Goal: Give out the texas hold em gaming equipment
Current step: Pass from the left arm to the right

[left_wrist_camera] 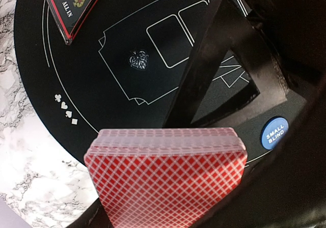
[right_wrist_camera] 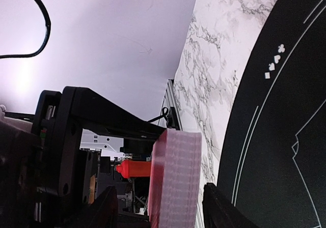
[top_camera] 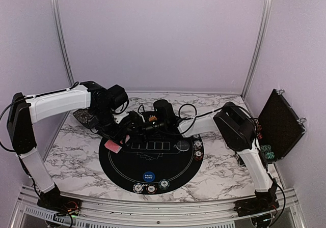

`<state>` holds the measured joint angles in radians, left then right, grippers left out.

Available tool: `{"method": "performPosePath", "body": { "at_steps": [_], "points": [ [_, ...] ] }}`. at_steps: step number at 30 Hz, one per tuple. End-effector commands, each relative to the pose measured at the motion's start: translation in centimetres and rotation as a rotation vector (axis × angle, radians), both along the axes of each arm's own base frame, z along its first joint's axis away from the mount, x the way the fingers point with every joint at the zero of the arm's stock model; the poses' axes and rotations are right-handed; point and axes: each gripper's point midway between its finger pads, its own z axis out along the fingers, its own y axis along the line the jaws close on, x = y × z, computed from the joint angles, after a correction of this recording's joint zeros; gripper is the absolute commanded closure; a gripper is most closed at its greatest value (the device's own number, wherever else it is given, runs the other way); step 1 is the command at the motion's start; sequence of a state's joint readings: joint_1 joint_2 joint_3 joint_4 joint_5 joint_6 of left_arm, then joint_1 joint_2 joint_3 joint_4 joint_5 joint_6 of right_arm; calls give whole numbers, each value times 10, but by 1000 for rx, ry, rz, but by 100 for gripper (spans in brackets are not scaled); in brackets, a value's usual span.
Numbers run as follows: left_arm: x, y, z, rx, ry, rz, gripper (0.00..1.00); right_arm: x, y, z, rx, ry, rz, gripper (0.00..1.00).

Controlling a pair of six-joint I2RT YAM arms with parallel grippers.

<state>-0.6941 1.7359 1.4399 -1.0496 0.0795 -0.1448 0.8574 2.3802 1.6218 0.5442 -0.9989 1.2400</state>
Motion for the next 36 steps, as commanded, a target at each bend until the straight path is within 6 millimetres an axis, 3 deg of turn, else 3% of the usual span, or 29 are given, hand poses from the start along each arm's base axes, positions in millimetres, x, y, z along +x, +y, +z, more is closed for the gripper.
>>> {"method": "performPosePath", "body": {
  "at_steps": [1,11,17,22,26,36],
  "points": [
    [-2,-3,7,-8,7,-21,51,-7,13,7,35,-12,33,46],
    [-2,-3,9,-8,0,-17,51,-9,13,4,36,11,40,63],
    [-1,-1,9,-3,-6,-16,50,-10,14,7,50,23,43,84],
    [-2,1,7,8,-7,-8,34,-10,14,13,70,24,49,100],
    [-2,3,6,14,-10,-6,21,-12,13,19,82,25,55,100],
    [0,5,0,28,-19,-5,13,-9,11,22,88,43,40,100]
  ]
}}
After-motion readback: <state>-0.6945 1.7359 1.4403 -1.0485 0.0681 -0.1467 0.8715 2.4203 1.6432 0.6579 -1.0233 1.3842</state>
